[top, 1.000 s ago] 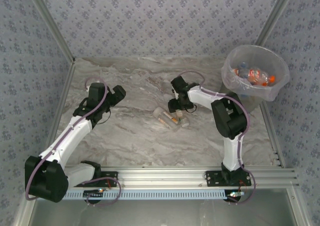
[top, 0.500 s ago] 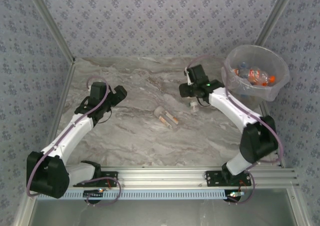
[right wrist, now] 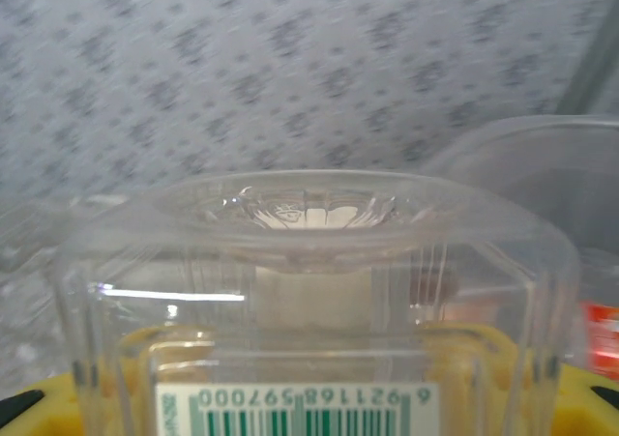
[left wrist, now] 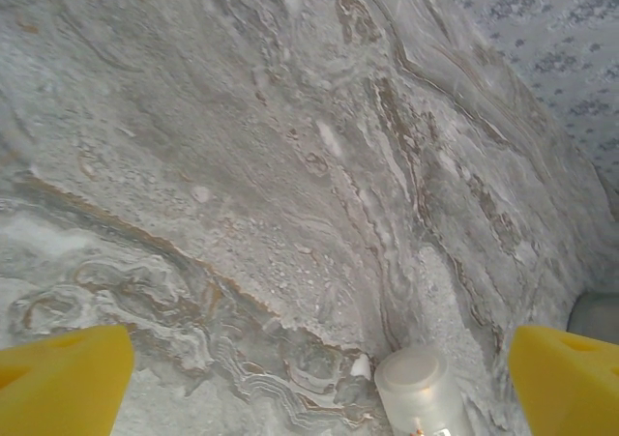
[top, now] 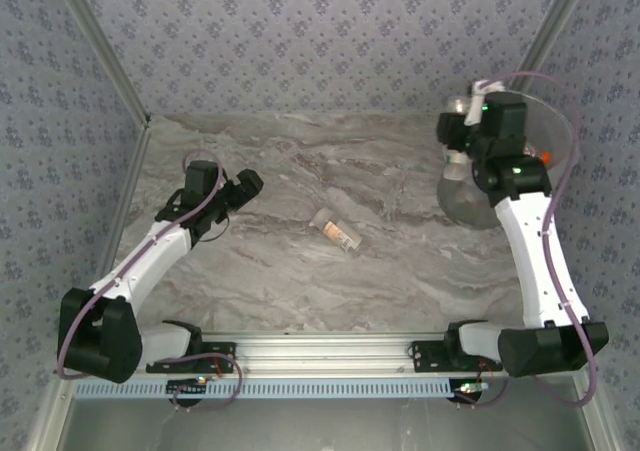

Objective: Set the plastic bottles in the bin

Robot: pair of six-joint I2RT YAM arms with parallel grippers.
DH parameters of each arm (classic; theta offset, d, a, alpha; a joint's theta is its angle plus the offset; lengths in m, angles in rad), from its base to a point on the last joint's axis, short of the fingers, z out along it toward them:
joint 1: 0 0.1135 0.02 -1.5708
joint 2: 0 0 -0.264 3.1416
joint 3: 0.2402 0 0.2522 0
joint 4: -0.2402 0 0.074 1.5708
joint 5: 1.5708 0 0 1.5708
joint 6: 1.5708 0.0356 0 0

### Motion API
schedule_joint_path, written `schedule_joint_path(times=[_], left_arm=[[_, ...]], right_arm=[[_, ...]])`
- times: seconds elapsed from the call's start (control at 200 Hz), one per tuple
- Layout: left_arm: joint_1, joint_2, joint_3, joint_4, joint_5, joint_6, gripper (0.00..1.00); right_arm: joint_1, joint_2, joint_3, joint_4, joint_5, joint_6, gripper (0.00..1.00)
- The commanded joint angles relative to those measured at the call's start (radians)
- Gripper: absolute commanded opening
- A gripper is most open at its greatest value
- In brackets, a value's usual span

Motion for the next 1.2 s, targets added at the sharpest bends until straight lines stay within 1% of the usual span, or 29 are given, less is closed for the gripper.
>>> schedule_joint_path(times=[0.0,0.085,0.23,0.325,0.38,0.45,0.545,0.615,0.71,0.82,0.935,1.024,1.134,1.144,1.194], left_arm=[[-0.009,0.009,0.034,0.061,0.073,0.033,0.99],[-0.027,0.009,0.04,0.082,0.101,0.067,0.99],[-0.083,0.013,0.079,0.069,0.116,0.164,1.0],[-0.117,0.014,0.104,0.054,0.116,0.218,0.99],[-0.127,0.016,0.112,0.053,0.116,0.233,0.99],[-0.13,0.016,0.116,0.056,0.116,0.241,0.99],[-0.13,0.016,0.12,0.057,0.111,0.244,1.0],[-0.13,0.015,0.119,0.054,0.11,0.244,0.99],[-0.131,0.011,0.115,0.048,0.107,0.246,0.99],[-0.13,0.009,0.112,0.039,0.094,0.248,0.99],[-0.13,0.013,0.11,0.041,0.09,0.244,0.99],[-0.13,0.015,0.108,0.049,0.089,0.24,0.99],[-0.131,0.02,0.11,0.049,0.089,0.24,0.99],[-0.131,0.021,0.111,0.049,0.09,0.24,1.0],[-0.13,0.023,0.111,0.049,0.09,0.24,0.99]], right_arm=[[-0.127,0.032,0.052,-0.07,-0.016,0.009,0.55],[-0.203,0.079,0.082,-0.075,-0.016,0.009,0.55],[-0.271,0.161,0.123,-0.07,0.029,-0.004,0.55],[-0.292,0.22,0.15,-0.077,0.07,-0.013,0.55],[-0.305,0.25,0.16,-0.078,0.071,-0.01,0.55],[-0.321,0.289,0.172,-0.083,0.049,0.005,0.55],[-0.323,0.333,0.185,-0.09,0.053,0.007,0.57],[-0.322,0.353,0.197,-0.101,0.058,0.009,0.57],[-0.323,0.349,0.204,-0.102,0.013,0.015,0.55],[-0.325,0.319,0.23,-0.104,-0.078,0.034,0.55],[-0.324,0.289,0.296,-0.114,-0.148,0.059,0.54],[-0.327,0.272,0.34,-0.103,-0.144,0.078,0.54],[-0.336,0.263,0.334,-0.036,-0.08,0.12,0.54],[-0.337,0.265,0.332,-0.006,-0.076,0.125,0.54],[-0.345,0.276,0.32,0.032,-0.059,0.147,0.54]])
